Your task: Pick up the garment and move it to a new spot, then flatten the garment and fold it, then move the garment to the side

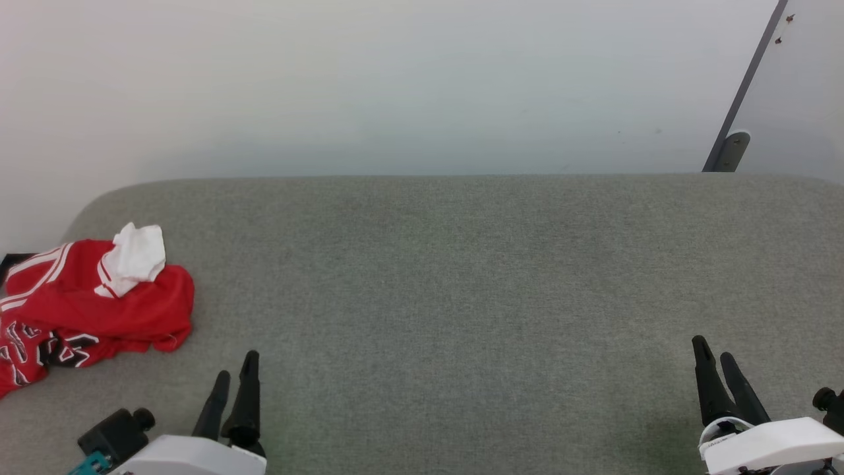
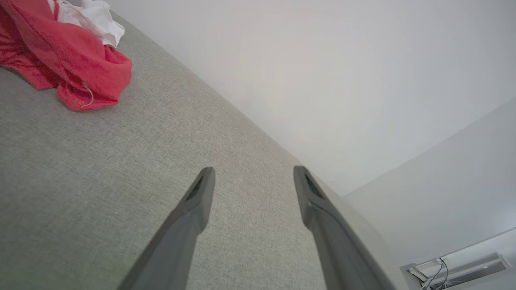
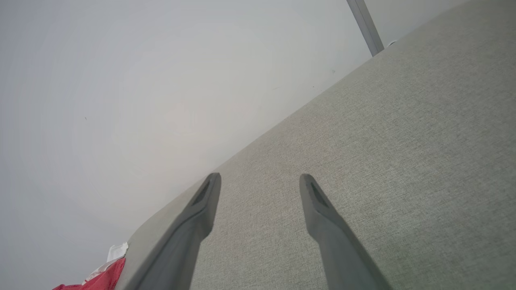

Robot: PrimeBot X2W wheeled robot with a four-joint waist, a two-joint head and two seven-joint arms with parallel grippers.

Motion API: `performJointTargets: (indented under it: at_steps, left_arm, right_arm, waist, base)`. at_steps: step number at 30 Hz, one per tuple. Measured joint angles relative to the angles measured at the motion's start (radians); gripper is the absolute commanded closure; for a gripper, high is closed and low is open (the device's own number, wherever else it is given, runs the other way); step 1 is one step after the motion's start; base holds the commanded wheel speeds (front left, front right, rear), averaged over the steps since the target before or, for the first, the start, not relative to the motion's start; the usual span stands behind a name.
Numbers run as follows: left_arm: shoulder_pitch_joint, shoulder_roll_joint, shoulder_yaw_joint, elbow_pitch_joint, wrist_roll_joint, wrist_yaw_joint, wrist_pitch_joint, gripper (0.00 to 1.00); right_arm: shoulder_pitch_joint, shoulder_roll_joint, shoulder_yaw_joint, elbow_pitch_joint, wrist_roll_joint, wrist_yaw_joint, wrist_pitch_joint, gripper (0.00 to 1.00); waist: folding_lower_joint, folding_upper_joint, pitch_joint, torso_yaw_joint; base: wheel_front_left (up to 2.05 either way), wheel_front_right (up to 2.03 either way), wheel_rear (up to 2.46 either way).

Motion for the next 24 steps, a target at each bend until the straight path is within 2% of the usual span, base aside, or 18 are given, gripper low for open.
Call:
performJointTargets:
  at_steps: [24]
  left_arm:
    - [0.022,0.027,0.038,0.003,0.308,-0.058,-0.07,0.0]
  right_arm:
    - [0.014,-0.038,0.007,-0.004,-0.294,0.0,-0.071,0.0]
  waist:
    - [0.0,0.0,-0.018,-0.002]
  base:
    - [0.0,0.0,0.0]
